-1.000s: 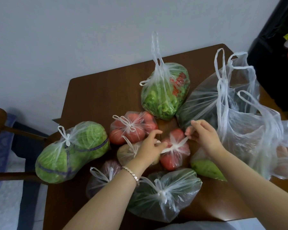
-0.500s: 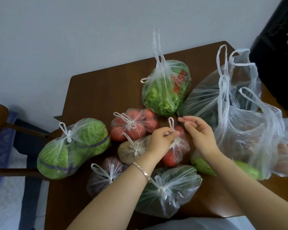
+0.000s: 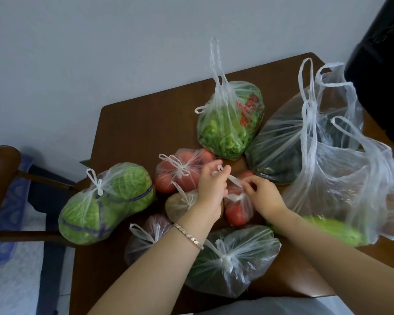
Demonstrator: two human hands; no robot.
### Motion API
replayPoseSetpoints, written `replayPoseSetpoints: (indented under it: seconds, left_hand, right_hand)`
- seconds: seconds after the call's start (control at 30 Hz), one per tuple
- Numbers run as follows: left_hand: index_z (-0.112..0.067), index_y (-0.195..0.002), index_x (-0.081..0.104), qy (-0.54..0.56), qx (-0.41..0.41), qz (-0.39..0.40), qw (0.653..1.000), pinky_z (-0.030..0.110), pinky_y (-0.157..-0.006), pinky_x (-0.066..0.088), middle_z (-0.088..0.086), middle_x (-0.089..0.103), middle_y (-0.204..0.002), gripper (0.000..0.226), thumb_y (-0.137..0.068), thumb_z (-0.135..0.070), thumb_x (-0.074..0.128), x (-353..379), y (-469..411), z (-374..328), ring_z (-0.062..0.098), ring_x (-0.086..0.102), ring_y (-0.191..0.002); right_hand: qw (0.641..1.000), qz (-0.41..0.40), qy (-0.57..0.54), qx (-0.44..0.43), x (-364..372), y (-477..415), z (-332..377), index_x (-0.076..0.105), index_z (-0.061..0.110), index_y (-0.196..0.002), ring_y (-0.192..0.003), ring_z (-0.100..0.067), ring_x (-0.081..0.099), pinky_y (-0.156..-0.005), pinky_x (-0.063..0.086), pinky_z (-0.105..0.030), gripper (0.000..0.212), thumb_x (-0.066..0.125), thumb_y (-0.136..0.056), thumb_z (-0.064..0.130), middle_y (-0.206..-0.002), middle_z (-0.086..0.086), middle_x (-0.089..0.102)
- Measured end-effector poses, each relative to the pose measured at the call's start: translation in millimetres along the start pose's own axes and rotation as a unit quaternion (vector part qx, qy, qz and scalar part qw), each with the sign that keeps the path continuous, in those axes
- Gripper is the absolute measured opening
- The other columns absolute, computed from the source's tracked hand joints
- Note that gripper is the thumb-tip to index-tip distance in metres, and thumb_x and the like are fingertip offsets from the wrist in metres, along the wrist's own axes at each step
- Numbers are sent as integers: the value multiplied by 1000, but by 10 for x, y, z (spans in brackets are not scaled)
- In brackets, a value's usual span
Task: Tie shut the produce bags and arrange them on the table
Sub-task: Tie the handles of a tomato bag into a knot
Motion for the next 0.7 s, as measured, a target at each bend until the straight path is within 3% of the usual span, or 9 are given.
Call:
replayPoseSetpoints:
  seconds: [0.07,0.2,0.33,0.4,0.43,0.47,0.53,0.63,0.7]
  left_hand:
    - [-18,-115,45,87,11,-3,996,13,-37,28,-3,41,-69,30,-90,-5,52,50,-27,-103,1,32,-39]
    - [-14,-129,35,178,-16,37,983,14,-37,27,-2,39,-69,40,-92,-1,44,279,-74,-138,2,31,-37]
    - [-9,-136,28,216,-41,49,974,16,-42,30,1,39,-70,45,-94,-1,41,362,-185,-116,3,38,-41]
    - [-9,-137,26,105,-13,51,993,20,-58,42,2,46,-79,48,-94,-9,47,320,-238,-110,9,51,-60]
    - [-9,-138,26,-22,19,52,998,25,-70,47,0,50,-85,51,-94,-18,49,283,-238,-117,12,56,-73]
    - [-10,-139,25,-151,53,61,985,27,-78,47,-3,53,-88,54,-93,-27,49,272,-216,-110,13,58,-85]
    - [-13,-140,24,-315,94,102,939,22,-78,44,-7,55,-96,59,-92,-38,47,302,-148,6,11,58,-93]
    - [-13,-131,43,-460,146,127,867,20,-84,39,5,57,-115,46,-92,-37,48,312,-115,198,19,57,-105]
    - [-9,-119,56,-504,181,112,837,17,-84,36,11,58,-115,37,-92,-33,51,317,-117,227,23,56,-104]
  right_hand:
    - [998,-19,50,15,-4,14,6,67,7,-84,-69,-17,57,-64,37,-24,16,55,-87,18,-79,-7,68]
    - [991,78,79,-76,249,104,255,59,3,-66,-70,-27,55,-66,41,-35,18,53,-83,7,-74,-14,62]
    - [986,108,96,-88,242,128,203,63,3,-72,-71,-16,49,-68,40,-30,20,61,-83,20,-74,3,48]
    - [991,101,64,-64,205,122,130,64,2,-70,-70,-14,48,-71,40,-32,29,59,-86,26,-74,0,48]
    - [994,94,21,-43,180,123,90,64,5,-66,-69,-13,48,-72,40,-32,30,58,-88,25,-72,-1,49]
    - [995,90,-32,-19,160,125,39,63,8,-63,-68,-11,49,-71,40,-30,30,56,-88,23,-70,-1,51]
    - [984,88,-149,36,147,136,-66,66,13,-66,-63,-6,52,-68,42,-23,26,55,-89,18,-67,-2,57]
    - [959,80,-259,79,143,135,-157,69,4,-84,-72,-20,58,-74,47,-33,17,53,-89,9,-79,-23,65]
    - [958,65,-266,82,116,110,-185,69,7,-87,-70,-20,58,-72,47,-32,17,52,-88,3,-77,-18,65]
Point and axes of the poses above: each hand's wrist, its own y-axis away from the middle knuckle, its own x-axis out of the palm, z = x × y, the point moved 10 cm from there along -y, towards the middle knuckle
